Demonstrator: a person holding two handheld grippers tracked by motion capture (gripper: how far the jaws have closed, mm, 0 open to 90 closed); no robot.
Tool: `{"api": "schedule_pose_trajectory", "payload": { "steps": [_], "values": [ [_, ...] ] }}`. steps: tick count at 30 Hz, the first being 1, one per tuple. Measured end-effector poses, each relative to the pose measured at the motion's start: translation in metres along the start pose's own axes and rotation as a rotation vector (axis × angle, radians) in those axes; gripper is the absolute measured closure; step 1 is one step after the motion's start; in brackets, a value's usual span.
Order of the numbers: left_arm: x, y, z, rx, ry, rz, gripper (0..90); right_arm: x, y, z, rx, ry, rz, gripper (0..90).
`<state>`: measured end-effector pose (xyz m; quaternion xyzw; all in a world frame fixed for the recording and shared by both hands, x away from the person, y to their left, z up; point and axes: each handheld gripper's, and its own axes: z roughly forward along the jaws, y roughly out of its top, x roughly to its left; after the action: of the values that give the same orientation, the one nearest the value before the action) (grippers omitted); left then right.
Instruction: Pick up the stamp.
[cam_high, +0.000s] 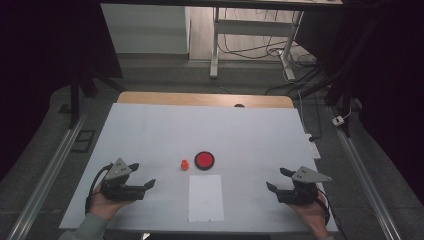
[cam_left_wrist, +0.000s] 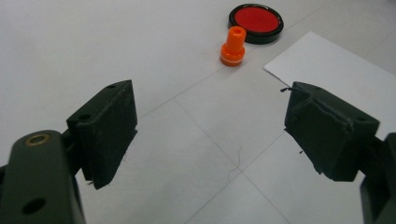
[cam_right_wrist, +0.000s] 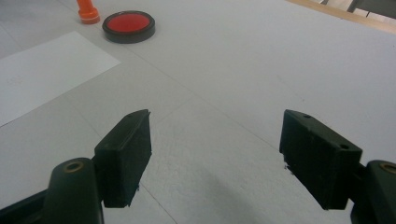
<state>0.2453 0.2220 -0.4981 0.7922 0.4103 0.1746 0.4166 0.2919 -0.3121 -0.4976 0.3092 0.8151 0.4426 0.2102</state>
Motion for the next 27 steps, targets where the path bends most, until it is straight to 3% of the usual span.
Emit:
{"api": "schedule_pose_trajectory", "payload": {
  "steps": [27],
  "values": [
    [0.000,0.040,0.018,-0.002,-0.017,0.050,19.0,0.005,0.000,0.006,0.017,0.014,-0.013,26.1]
  ]
}}
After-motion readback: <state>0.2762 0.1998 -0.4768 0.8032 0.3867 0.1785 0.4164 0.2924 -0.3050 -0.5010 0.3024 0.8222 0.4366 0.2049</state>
